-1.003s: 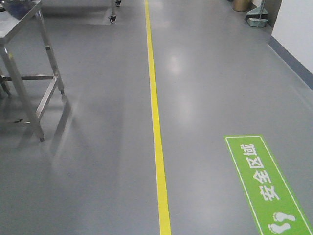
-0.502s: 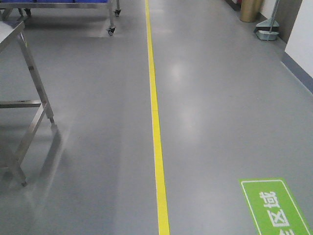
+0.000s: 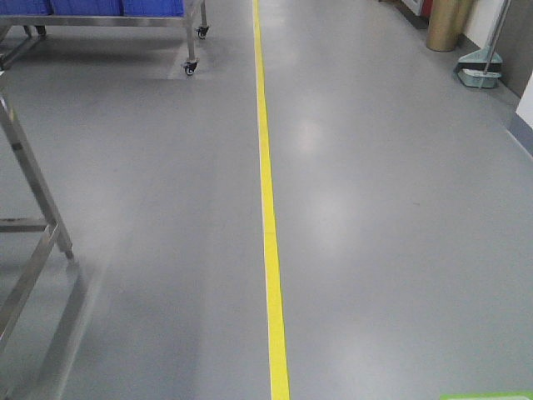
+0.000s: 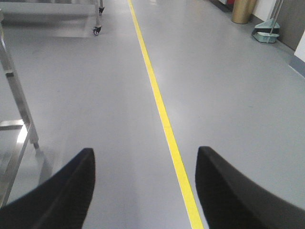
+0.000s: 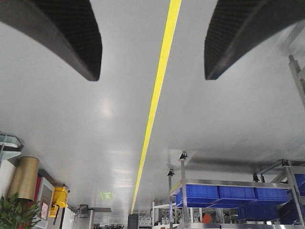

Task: Move and align brake pads A on conveyor
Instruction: 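Drive forward along the yellow floor line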

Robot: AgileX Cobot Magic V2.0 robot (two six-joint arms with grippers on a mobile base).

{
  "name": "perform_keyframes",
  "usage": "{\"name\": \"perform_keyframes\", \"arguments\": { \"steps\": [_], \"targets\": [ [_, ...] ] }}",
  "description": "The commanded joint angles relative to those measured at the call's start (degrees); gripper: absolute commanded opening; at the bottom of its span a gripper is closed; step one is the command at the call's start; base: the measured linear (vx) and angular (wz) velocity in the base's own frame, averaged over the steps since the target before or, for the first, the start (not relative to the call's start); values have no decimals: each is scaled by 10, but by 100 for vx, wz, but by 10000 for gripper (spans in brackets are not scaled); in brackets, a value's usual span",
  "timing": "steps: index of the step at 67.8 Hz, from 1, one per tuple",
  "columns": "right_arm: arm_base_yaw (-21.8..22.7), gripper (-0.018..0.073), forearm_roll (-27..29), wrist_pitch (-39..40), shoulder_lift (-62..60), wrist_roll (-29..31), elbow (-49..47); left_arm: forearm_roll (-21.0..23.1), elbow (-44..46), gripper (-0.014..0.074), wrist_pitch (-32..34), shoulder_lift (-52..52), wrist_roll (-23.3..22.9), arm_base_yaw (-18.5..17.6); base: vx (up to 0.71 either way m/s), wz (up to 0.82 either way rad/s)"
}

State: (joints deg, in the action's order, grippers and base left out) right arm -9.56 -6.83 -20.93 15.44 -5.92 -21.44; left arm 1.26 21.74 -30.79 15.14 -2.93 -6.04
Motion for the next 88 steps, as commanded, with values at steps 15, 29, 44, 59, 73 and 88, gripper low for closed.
{"name": "perform_keyframes", "arguments": {
  "steps": [15,29,44,59,73,88],
  "targets": [
    [2,453,-6,43,6,-1,-15,4,13,449,41,4,0,-2,66,-2],
    [2,453,-6,43,6,-1,-15,4,13,449,41,4,0,-2,63,2],
    [2,453,-6,43,6,-1,-15,4,13,449,41,4,0,-2,62,8],
    [2,453,-6,43,6,-1,-15,4,13,449,41,4,0,-2,60,9],
    [2,453,-6,43,6,-1,-15,4,13,449,41,4,0,-2,57,9],
    [2,453,-6,43,6,-1,-15,4,13,449,41,4,0,-2,53,13]
  ]
}}
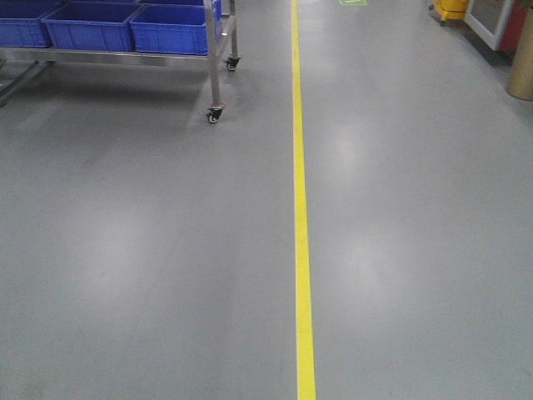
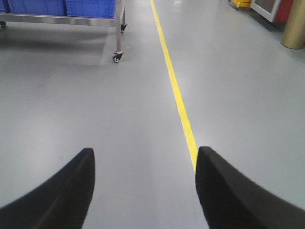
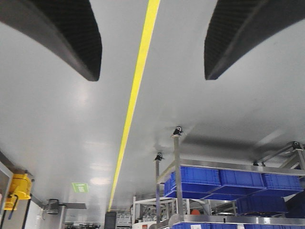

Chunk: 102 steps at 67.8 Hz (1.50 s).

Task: Move and align brake pads A on conveyor
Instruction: 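Drive forward along the yellow floor line, then turn and drive up to the steel table with blue bins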

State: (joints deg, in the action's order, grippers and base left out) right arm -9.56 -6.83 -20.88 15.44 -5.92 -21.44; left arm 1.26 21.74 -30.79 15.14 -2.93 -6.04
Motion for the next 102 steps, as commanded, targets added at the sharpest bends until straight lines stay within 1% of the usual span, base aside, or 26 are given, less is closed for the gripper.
{"name": "perform_keyframes", "arguments": {
  "steps": [1,13,23,65,102],
  "targets": [
    [2,453,-6,42,6,-1,-15,4,13,449,41,4,0,-2,51,20],
    [2,453,-6,42,6,-1,-15,4,13,449,41,4,0,-2,48,32],
    [2,453,-6,42,6,-1,-15,4,13,449,41,4,0,-2,43,65],
    [2,453,-6,42,6,-1,-15,4,13,449,41,4,0,-2,30,98],
    [2,453,-6,42,6,-1,-15,4,13,449,41,4,0,-2,21,82]
  ]
}}
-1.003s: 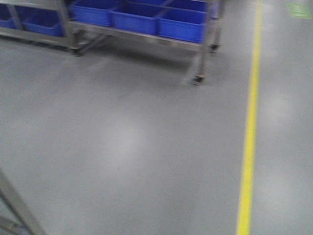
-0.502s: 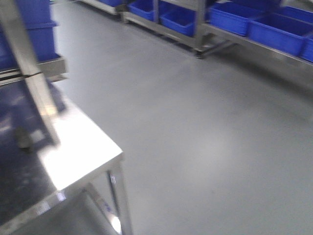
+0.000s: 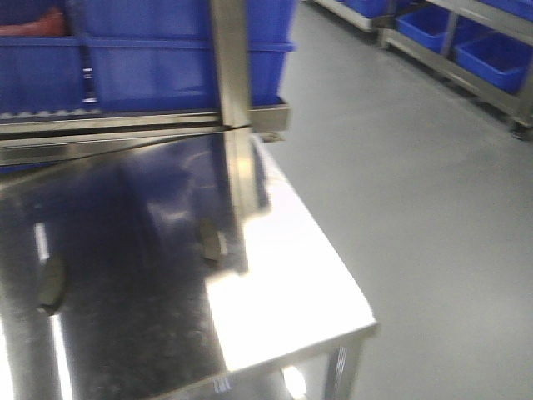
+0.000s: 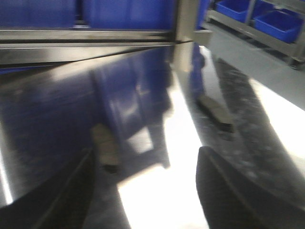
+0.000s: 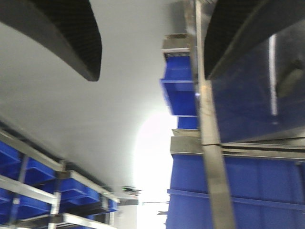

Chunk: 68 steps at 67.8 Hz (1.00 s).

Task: Move and align brake pads A on conveyor
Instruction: 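Turn and drive up to the steel table with blue bins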

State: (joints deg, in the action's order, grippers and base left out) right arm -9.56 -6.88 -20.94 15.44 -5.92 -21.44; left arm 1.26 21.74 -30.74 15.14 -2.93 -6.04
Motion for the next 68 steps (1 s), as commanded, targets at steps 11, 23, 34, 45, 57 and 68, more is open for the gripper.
{"name": "perform_keyframes", "arguments": {
  "steps": [11,23,34,45,57,68],
  "targets": [
    [2,453,-6,43,6,-1,-15,4,13,449,40,4,0,-2,19,72],
    [2,453,-6,43,6,-1,-15,4,13,449,40,4,0,-2,16,61],
    [2,453,-6,43,6,-1,-15,4,13,449,40,4,0,-2,11,41],
    [2,453,-6,43,6,-1,-15,4,13,449,40,4,0,-2,6,23],
    [2,453,-6,43,6,-1,-15,4,13,449,40,4,0,-2,2,9],
    [2,453,-6,43,6,-1,-15,4,13,449,40,4,0,-2,0,0]
  ]
}}
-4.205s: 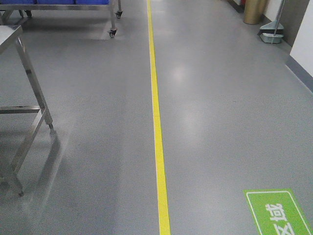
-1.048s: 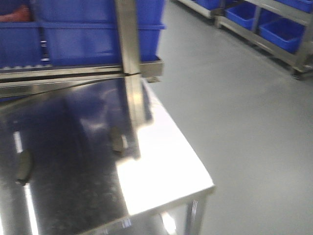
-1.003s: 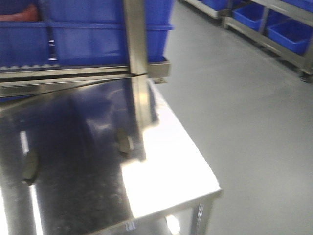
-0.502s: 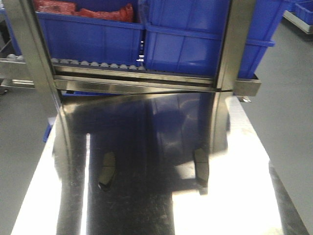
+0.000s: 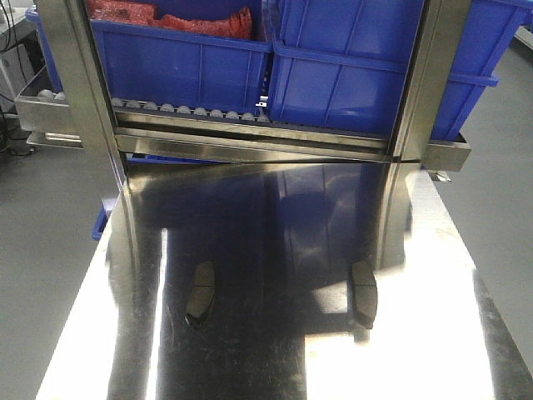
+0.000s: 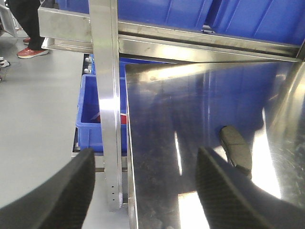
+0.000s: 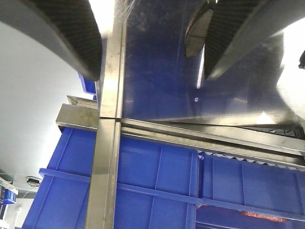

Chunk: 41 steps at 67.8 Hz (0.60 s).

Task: Move and align brake pads A on conveyor
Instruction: 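Turn and drive up to the steel table with blue bins, then move the left gripper down over the brake pad nearest it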

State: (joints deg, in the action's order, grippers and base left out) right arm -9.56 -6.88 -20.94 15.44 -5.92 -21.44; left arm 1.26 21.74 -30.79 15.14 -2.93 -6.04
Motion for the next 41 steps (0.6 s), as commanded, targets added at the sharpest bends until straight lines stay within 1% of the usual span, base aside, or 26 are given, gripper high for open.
{"name": "perform_keyframes", "arguments": {
  "steps": [1,41],
  "targets": [
    [2,453,-6,43,6,-1,-15,4,13,449,41,4,0,-2,0,0],
    [2,453,-6,43,6,-1,-15,4,13,449,41,4,0,-2,0,0]
  ]
}}
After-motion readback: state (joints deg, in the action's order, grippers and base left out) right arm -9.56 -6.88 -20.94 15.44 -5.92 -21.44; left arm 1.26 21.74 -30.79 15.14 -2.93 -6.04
